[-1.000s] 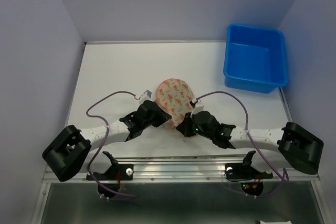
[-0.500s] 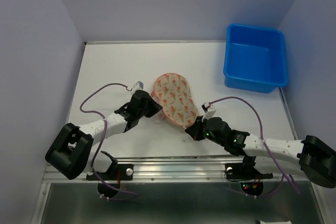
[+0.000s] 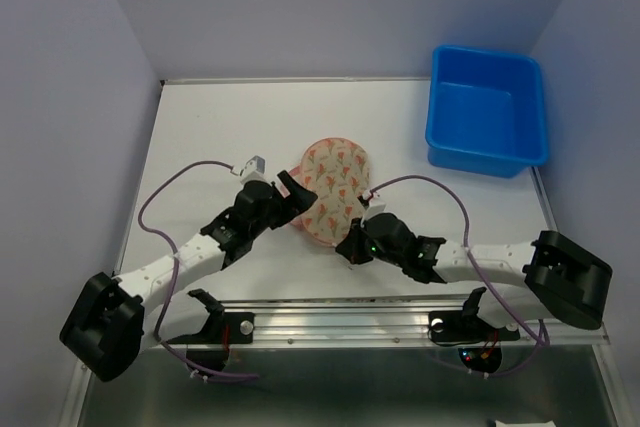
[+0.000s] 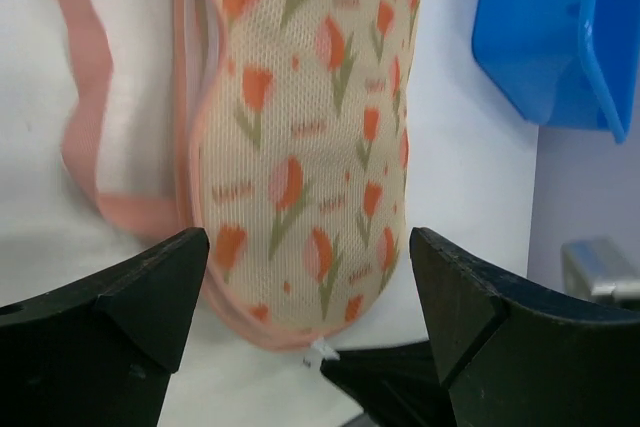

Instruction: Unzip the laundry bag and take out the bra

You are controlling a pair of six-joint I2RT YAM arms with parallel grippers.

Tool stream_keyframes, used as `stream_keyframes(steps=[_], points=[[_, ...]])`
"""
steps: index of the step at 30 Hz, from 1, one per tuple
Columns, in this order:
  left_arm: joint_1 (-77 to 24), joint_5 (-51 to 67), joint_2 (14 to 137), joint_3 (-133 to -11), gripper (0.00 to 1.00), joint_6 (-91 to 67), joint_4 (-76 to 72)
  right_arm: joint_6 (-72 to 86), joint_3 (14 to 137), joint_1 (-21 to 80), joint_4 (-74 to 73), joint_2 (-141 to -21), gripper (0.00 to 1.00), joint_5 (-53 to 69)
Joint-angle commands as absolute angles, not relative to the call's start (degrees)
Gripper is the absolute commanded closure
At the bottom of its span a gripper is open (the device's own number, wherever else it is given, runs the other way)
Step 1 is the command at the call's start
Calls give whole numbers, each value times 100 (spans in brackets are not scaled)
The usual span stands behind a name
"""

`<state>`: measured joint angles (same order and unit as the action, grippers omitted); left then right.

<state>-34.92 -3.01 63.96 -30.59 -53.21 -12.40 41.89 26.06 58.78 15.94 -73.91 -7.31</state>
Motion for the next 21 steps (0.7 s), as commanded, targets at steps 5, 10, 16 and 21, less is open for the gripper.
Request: stream_keyframes(steps=[5, 10, 16, 21], points=[[-4570, -799, 5494, -1890, 8, -6626, -1291, 4104, 3541, 5950, 2346, -8155, 99, -598], [-4658, -879, 5554, -1661, 15, -6855, -1537, 4087, 3858, 5950, 2435, -8551, 99, -510], [-4658, -993, 6073, -1801, 46, -6812, -2013, 4140, 3824, 6003, 2470, -8692, 99, -466], [-4474, -1178, 6188, -1916, 97, -6706, -1898, 4254, 3219, 6003, 2461, -8264, 99, -606]])
